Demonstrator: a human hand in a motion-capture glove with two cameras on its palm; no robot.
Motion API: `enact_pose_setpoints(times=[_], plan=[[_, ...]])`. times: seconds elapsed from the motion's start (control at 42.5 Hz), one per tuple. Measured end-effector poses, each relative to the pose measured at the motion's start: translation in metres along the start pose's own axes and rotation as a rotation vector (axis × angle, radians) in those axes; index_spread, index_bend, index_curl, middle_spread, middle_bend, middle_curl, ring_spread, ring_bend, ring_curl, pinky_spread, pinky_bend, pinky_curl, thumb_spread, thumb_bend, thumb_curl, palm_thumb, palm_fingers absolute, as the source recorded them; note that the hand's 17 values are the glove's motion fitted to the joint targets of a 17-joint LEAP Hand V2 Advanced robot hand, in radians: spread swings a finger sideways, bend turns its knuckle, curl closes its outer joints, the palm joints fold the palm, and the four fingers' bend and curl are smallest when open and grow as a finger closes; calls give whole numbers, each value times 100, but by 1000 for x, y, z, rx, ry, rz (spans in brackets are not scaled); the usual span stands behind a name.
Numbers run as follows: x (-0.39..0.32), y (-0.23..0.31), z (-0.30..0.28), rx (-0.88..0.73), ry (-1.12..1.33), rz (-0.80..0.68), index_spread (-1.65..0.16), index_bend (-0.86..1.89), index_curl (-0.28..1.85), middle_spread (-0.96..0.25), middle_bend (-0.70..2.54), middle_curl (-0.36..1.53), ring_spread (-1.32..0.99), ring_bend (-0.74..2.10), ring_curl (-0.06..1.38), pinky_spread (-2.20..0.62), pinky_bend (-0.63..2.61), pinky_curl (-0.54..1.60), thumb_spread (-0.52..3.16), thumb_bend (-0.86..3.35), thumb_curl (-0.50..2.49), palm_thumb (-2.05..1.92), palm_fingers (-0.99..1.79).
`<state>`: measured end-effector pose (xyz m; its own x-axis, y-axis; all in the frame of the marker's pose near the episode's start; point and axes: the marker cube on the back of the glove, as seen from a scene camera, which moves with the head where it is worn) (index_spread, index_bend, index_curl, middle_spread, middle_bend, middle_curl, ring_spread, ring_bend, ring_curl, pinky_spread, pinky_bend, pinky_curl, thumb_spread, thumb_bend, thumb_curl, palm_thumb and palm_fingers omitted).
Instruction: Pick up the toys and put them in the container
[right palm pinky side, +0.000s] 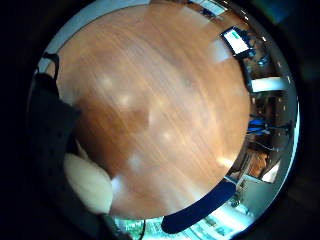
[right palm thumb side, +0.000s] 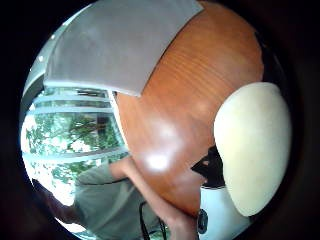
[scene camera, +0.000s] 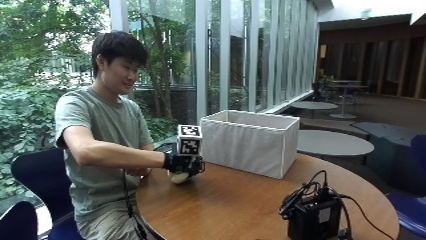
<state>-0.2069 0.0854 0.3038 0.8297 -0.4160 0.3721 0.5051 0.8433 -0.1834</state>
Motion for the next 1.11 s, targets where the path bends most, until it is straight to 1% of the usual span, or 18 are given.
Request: enact_pose_setpoints(times=[0.024,0.165,0.235,0.282,0.33,0.424,0.471,0.541,0.565,0.636,0.73,0.824,1.012,1.106], plan=[[0,-3,-4,-6,0,-5,-32,40,37,-24,71,72,-34,123,52,-30,114,40,99,18,65,58,105],[16,-18,-63,35,88,1,-36,46,43,-27,79,78,-36,126,55,-32,113,42,87,17,72,61,104],[36,-27,-104,84,83,88,-36,49,46,-28,83,80,-37,128,56,-32,112,43,82,17,75,61,103],[53,-36,-146,135,41,179,-37,50,48,-29,83,82,-37,129,57,-33,113,44,79,16,77,61,101],[59,-45,-184,179,14,241,-38,51,51,-29,85,83,-38,129,58,-33,114,45,76,16,79,62,100],[48,-63,-236,239,-10,278,-39,52,55,-30,87,85,-38,130,59,-33,115,46,71,15,82,62,98],[32,-70,-251,249,14,223,-40,53,57,-30,88,86,-38,131,60,-33,115,47,68,14,84,62,97],[-7,-82,-262,241,126,63,-41,54,60,-30,90,87,-39,131,60,-33,115,48,65,13,86,62,96],[-19,-87,-266,240,156,34,-41,54,61,-30,90,88,-38,132,61,-33,116,48,64,13,87,62,95],[-48,-105,-282,253,228,21,-42,54,64,-31,91,89,-38,132,62,-33,116,49,62,12,89,62,94],[-88,-129,-298,263,289,-78,-42,54,68,-31,92,90,-38,133,62,-33,117,50,58,11,92,61,92],[-136,-163,-307,256,319,-120,-43,53,72,-31,93,91,-38,133,63,-33,118,50,56,10,94,61,91],[-207,-217,-293,221,310,-206,-44,51,80,-31,94,92,-38,134,64,-33,119,52,51,8,98,61,89],[-242,-242,-277,181,308,-206,-45,50,84,-31,95,92,-37,134,64,-33,119,52,50,7,100,62,88]])
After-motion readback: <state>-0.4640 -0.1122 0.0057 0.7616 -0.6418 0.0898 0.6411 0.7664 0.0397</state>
